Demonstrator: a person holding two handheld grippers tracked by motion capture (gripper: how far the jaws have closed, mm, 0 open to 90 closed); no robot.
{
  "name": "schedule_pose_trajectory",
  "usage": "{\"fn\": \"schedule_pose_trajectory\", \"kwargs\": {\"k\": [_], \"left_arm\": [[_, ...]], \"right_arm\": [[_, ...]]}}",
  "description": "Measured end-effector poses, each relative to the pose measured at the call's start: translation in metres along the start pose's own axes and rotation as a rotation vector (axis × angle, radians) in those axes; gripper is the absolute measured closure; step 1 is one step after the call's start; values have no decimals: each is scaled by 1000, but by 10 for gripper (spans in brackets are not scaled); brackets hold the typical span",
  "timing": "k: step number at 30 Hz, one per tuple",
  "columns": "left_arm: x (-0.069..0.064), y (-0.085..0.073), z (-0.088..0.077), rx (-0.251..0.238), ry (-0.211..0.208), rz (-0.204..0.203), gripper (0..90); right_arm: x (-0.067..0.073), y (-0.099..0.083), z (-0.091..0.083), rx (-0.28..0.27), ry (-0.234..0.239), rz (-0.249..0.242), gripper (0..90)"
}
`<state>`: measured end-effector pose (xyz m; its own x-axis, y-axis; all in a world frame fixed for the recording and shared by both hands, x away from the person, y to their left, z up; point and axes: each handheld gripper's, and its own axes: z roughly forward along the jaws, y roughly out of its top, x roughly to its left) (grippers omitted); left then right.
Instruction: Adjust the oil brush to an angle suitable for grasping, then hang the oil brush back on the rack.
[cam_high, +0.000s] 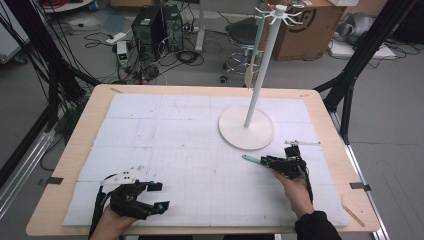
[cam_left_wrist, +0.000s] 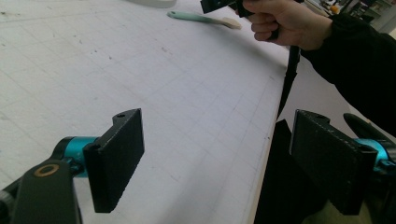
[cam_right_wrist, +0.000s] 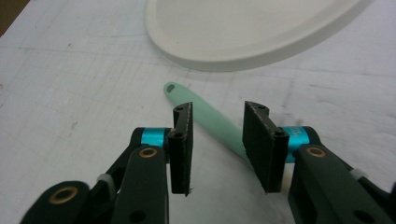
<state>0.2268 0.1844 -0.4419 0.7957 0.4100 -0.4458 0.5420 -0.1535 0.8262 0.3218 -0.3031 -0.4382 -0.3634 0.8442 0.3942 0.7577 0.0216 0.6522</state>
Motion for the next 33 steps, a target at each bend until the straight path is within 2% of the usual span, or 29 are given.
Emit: {"fn": "schedule_pose_trajectory", "kwargs": {"k": [2, 5, 11, 18, 21, 24, 26, 30, 33], "left_arm": [[0, 0, 1, 2, -1, 2, 185], [0, 1, 4, 5, -9, 0, 185], [0, 1, 4, 10, -6, 1, 185], [0, 0, 3, 9, -5, 2, 185], [0, 1, 3, 10, -8, 4, 185], [0, 1, 3, 9, -7, 5, 185], [-1, 1, 3, 8, -7, 5, 185], [-1, 1, 3, 9, -7, 5, 184], [-3, 1, 3, 8, -10, 9, 184]], "right_arm": [[-4, -1, -6, -15, -4, -29, 592], [-8, -2, -13, -13, -1, -32, 523], [-16, -3, -21, 4, -15, -49, 518], [-22, -4, -17, 40, -15, -73, 513], [-22, -5, -13, 74, -6, -88, 509], [-19, -6, -9, 86, -26, -112, 512], [-19, -8, -10, 91, 2, -100, 588], [-13, -12, -11, 128, 51, -117, 595], [-6, -14, -10, 145, 59, -146, 598]]}}
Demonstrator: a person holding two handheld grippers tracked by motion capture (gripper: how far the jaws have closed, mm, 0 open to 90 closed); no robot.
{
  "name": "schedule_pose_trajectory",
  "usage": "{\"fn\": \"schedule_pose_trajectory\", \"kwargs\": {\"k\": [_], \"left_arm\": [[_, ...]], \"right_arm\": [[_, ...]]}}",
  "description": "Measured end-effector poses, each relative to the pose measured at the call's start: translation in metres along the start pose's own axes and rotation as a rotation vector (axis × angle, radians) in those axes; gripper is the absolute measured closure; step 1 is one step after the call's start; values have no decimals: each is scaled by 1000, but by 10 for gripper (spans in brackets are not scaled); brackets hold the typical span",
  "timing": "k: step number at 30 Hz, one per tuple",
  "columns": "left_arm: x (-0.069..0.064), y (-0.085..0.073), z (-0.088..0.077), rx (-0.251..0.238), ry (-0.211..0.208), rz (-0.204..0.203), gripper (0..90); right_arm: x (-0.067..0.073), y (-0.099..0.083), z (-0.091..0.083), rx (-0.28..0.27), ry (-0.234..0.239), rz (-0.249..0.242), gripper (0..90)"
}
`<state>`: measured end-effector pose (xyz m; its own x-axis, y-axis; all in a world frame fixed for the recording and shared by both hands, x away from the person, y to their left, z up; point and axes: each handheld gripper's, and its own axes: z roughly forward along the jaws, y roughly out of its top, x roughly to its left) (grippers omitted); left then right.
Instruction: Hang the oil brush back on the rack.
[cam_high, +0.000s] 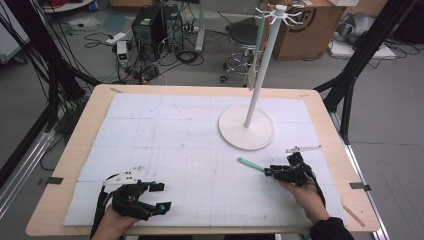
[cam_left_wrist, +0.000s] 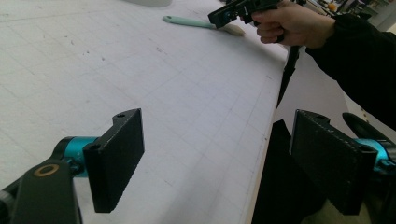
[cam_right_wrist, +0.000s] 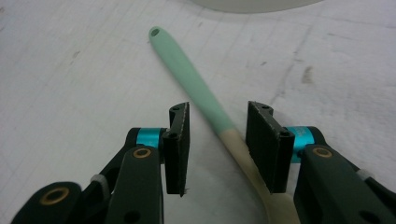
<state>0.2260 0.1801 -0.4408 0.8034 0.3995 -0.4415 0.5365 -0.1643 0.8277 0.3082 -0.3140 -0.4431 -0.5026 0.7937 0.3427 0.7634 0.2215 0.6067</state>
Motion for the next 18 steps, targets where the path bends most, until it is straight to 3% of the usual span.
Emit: {"fn": "schedule_pose_trajectory", "kwargs": {"k": [5, 6, 8, 11, 13, 16, 18], "left_arm": [[-1, 0, 0, -3, -1, 0, 185], [-1, 0, -1, -4, -1, -2, 185], [0, 0, -1, -5, 2, -1, 184], [-1, 0, -1, -7, 1, 0, 184], [-1, 0, 0, -3, -1, -2, 185], [-2, 0, 1, -1, -1, 1, 185], [-3, 0, 2, 0, -1, 0, 185]], "right_arm": [[10, 1, 5, 30, 41, -49, 610], [12, 1, 6, 35, 45, -51, 611], [13, 1, 9, 43, 101, -26, 616], [18, 2, 12, 46, 80, -66, 623], [16, 2, 13, 46, 87, -62, 633], [15, 2, 13, 42, 56, -86, 754], [16, 2, 14, 39, 41, -108, 759]]}}
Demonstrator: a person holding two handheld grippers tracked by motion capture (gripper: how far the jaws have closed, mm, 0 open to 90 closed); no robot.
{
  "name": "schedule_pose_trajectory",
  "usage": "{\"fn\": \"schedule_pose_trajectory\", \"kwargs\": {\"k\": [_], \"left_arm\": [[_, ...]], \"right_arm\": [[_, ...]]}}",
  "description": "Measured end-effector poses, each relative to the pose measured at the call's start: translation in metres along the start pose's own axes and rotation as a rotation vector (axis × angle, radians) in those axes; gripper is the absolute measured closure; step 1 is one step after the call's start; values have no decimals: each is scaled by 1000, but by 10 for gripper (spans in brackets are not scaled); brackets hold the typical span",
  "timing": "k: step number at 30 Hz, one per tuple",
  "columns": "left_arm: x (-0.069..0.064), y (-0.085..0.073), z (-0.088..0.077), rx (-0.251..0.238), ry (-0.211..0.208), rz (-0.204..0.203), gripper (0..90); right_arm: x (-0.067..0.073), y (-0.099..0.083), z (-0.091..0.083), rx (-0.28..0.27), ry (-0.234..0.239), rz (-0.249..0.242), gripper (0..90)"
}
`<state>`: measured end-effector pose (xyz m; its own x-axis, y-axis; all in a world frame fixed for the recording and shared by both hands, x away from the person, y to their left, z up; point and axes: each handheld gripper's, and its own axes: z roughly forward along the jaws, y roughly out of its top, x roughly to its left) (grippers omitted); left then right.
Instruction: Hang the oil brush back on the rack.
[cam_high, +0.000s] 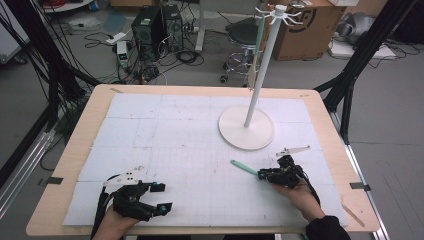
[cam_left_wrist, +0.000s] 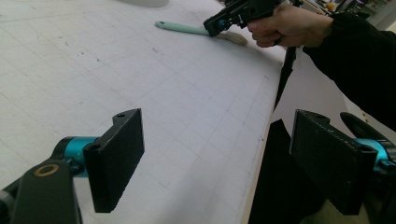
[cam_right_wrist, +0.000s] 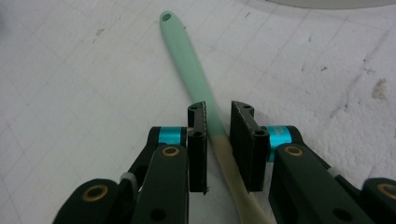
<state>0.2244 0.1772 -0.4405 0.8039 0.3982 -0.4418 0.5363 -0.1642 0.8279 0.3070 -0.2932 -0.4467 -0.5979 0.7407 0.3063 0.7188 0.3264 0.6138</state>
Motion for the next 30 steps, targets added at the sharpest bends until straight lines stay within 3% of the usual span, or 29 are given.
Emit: {"fn": "schedule_pose_trajectory", "kwargs": {"k": [5, 13, 20, 23, 26, 30], "left_arm": [[1, 0, 3, 5, -2, -2, 185], [0, 2, 8, 13, -11, -1, 185], [1, 2, 8, 15, -10, -3, 185], [2, 1, 5, 11, -9, -5, 185], [3, 0, 1, 1, -5, -10, 184], [5, -1, -2, -5, 3, -16, 184]], "right_arm": [[7, 1, 1, 10, -47, -56, 755], [14, 8, 4, 58, -91, -83, 754], [15, 9, 4, 75, -95, -85, 777], [20, 9, 4, 76, -128, -108, 789], [20, 10, 3, 73, -132, -137, 827], [14, 8, 2, 34, -102, -74, 830]]}}
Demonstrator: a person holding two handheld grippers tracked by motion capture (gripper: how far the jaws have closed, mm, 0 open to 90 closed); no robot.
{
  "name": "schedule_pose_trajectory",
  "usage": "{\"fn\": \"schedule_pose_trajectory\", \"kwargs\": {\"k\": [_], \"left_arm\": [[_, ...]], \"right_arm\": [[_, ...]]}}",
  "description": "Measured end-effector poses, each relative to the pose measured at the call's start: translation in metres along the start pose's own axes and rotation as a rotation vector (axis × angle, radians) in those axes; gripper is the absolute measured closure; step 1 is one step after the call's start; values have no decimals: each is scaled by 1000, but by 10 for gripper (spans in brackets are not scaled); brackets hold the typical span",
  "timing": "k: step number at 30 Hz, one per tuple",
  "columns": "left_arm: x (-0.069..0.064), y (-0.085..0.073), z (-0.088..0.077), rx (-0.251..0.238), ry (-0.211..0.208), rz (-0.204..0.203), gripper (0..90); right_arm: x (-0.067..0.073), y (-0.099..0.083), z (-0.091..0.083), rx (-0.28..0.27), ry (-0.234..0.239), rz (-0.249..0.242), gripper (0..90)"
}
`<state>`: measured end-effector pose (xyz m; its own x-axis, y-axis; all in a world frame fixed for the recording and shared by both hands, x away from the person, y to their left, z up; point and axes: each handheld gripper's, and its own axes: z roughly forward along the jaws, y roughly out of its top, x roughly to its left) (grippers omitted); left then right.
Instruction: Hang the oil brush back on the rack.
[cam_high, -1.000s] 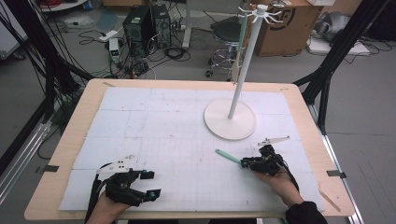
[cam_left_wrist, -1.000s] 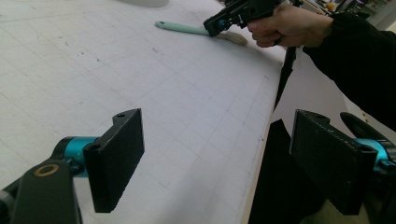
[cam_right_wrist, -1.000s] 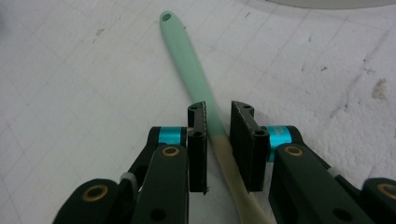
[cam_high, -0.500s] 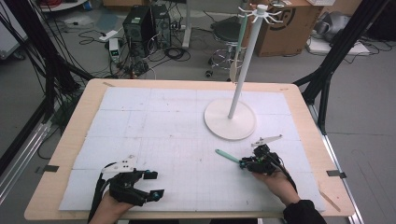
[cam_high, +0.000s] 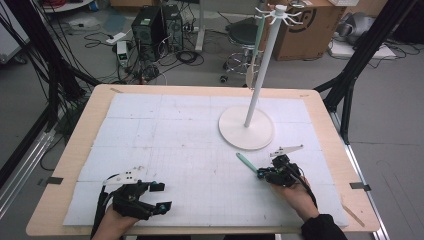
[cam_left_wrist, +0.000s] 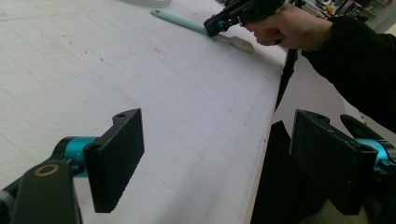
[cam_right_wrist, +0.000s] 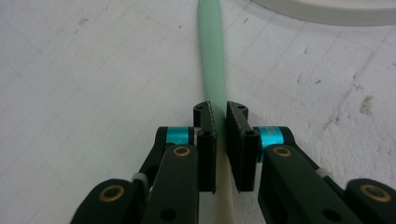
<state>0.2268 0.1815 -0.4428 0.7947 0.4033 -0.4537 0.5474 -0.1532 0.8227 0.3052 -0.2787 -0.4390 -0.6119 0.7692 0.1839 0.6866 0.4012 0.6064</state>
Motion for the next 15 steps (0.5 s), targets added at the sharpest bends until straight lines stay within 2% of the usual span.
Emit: {"fn": "schedule_pose_trajectory", "kwargs": {"k": [3, 5, 10, 15], "left_arm": [[0, -1, -2, -1, 4, 3, 184], [-1, -1, -3, -6, 4, 2, 185], [-1, -2, -4, -6, 10, -2, 185], [0, -2, -3, 0, 7, 0, 184]], "right_arm": [[-1, 0, -2, -15, 1, 22, 830], [-2, 1, -3, -32, 26, 43, 830], [-3, 2, -7, -58, 24, 55, 831], [-6, 2, -12, -91, 25, 88, 832]]}}
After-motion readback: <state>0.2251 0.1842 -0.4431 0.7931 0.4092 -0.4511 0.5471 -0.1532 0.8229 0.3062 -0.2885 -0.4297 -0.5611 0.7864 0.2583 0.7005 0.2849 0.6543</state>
